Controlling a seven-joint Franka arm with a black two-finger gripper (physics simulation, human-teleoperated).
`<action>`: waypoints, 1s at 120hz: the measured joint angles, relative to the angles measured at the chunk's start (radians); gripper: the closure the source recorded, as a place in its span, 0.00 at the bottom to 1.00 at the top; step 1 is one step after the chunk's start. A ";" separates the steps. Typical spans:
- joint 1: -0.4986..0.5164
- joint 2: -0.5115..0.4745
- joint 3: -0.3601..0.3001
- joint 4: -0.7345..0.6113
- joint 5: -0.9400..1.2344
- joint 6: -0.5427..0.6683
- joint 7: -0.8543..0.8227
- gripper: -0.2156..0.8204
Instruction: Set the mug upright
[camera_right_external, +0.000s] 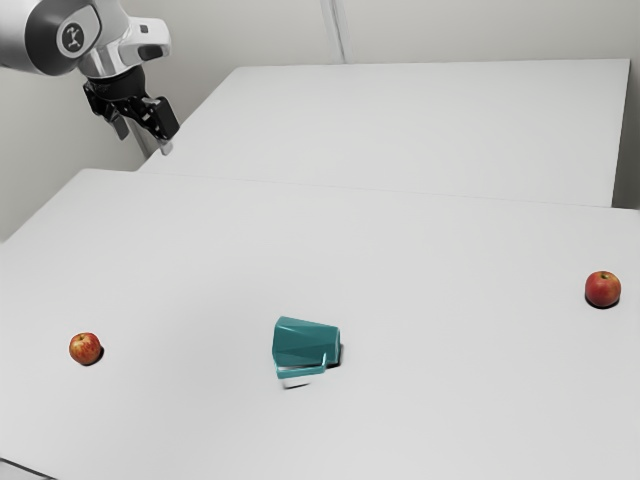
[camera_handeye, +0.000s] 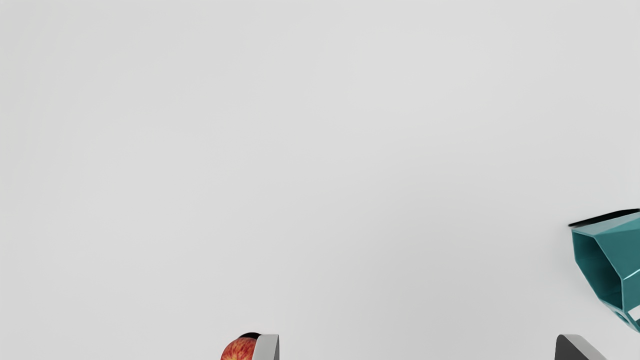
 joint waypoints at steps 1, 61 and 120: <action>0.000 0.000 0.000 -0.001 0.000 0.000 0.000 0.21; -0.001 0.013 0.009 -0.118 -0.117 0.054 0.012 0.21; 0.050 0.086 0.018 -0.461 -0.718 0.107 -0.124 0.21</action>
